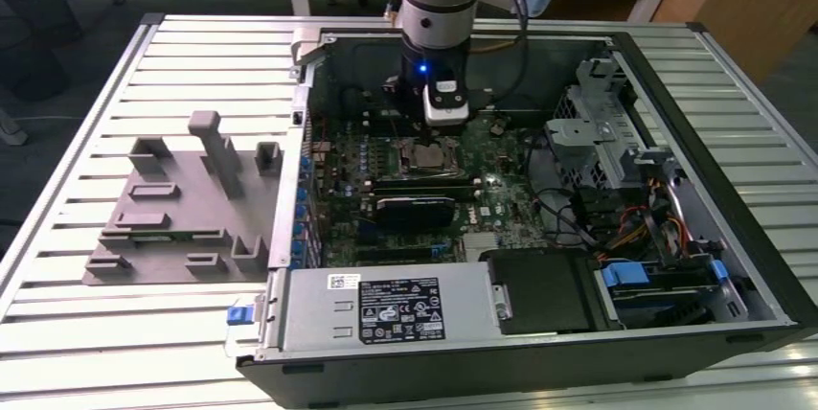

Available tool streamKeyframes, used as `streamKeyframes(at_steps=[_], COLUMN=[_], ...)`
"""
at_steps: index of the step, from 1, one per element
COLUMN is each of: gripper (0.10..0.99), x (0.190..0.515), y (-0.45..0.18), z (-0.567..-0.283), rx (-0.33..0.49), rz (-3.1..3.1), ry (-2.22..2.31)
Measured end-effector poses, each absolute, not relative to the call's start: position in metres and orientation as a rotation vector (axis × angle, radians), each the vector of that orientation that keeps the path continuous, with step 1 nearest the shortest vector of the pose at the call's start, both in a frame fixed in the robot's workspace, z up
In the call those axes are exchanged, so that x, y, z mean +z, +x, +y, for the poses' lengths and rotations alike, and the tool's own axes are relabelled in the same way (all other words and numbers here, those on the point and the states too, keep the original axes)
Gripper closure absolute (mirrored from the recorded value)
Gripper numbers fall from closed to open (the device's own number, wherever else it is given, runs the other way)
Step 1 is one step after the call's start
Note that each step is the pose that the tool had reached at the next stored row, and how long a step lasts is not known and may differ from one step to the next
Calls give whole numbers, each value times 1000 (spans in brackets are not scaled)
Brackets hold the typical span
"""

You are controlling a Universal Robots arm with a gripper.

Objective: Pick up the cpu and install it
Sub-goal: 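Close the cpu cover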

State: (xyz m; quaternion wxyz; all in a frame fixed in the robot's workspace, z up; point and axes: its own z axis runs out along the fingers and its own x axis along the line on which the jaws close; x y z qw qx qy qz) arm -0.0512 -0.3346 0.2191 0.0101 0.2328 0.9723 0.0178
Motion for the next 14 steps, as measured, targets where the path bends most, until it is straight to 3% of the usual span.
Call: streamKeyframes(at_steps=[14], gripper=[980], x=[217], y=[-51], z=[-335], rx=[55], rz=[3104], ry=[358])
